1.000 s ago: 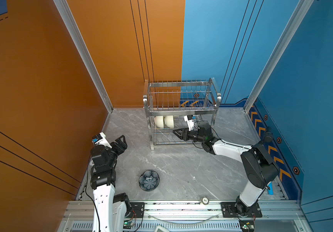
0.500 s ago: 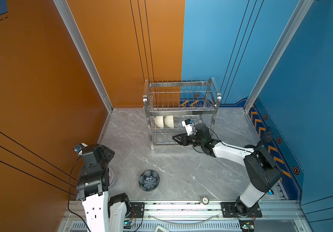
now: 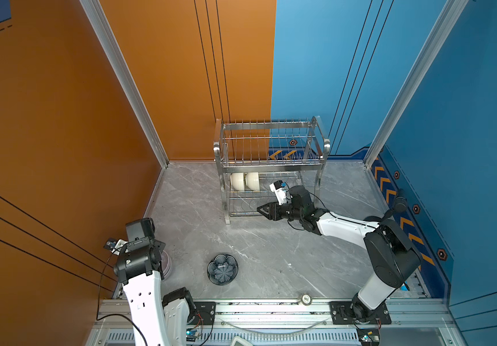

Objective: Load bowls into a dish rack
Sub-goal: Pick up the bowl.

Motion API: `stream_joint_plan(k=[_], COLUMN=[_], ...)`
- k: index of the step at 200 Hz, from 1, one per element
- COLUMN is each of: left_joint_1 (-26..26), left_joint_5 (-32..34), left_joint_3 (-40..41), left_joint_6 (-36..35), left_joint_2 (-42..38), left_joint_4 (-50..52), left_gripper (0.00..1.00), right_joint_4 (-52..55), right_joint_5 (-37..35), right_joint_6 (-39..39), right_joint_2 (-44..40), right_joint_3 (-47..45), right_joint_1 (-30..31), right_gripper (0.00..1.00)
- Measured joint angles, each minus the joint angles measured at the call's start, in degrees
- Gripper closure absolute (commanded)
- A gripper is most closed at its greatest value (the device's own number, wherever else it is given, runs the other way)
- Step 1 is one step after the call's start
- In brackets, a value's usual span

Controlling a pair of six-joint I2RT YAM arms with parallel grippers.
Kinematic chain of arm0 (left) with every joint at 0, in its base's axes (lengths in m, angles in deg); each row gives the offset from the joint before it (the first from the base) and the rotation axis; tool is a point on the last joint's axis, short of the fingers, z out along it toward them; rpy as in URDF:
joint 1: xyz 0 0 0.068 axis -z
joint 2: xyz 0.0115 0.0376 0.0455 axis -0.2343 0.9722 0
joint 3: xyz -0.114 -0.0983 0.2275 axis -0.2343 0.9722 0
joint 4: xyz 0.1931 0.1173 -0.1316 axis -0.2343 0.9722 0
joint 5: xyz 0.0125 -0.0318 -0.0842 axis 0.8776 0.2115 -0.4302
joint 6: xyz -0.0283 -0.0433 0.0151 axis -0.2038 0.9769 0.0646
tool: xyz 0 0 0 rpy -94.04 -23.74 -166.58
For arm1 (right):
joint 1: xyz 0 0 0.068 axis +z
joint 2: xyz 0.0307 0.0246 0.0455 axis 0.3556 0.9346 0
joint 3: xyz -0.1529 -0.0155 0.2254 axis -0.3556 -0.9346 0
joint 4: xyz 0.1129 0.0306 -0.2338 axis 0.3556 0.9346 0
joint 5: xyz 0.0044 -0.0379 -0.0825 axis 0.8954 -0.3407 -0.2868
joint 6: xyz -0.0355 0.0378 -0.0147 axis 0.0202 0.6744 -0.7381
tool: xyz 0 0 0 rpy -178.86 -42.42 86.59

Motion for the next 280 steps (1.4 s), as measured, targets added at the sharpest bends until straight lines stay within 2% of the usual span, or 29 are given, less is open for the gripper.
stream_joint_plan(k=[50,93,197,280], left_joint_1=[-9.84,-17.79,-20.37,-20.41], left_joint_5=[-0.07,-2.91,-8.41,-8.7], left_joint_3=[0.15,1.92,8.68,10.08], left_joint_6=[0.92,-0.13,-0.11,0.59], left_joint_2=[3.37,4.68,7.08,9.66], left_joint_4=[4.44,5.64,1.53,-2.38], left_gripper=[0.3,0.3,0.41,0.54], right_joint_4=[0.98,0.96,0.87,0.81], right_joint_5=[0.02,0.02,0.04,0.04], right_joint_6=[-0.79,-1.01,-1.01,-1.01], right_joint_2=[0.0,0.0,0.0,0.0], right_joint_3=[0.0,0.0,-0.02,-0.07], right_joint_1=[-0.02,-0.02,-0.17,-0.28], right_gripper=[0.55,0.55,0.55,0.55])
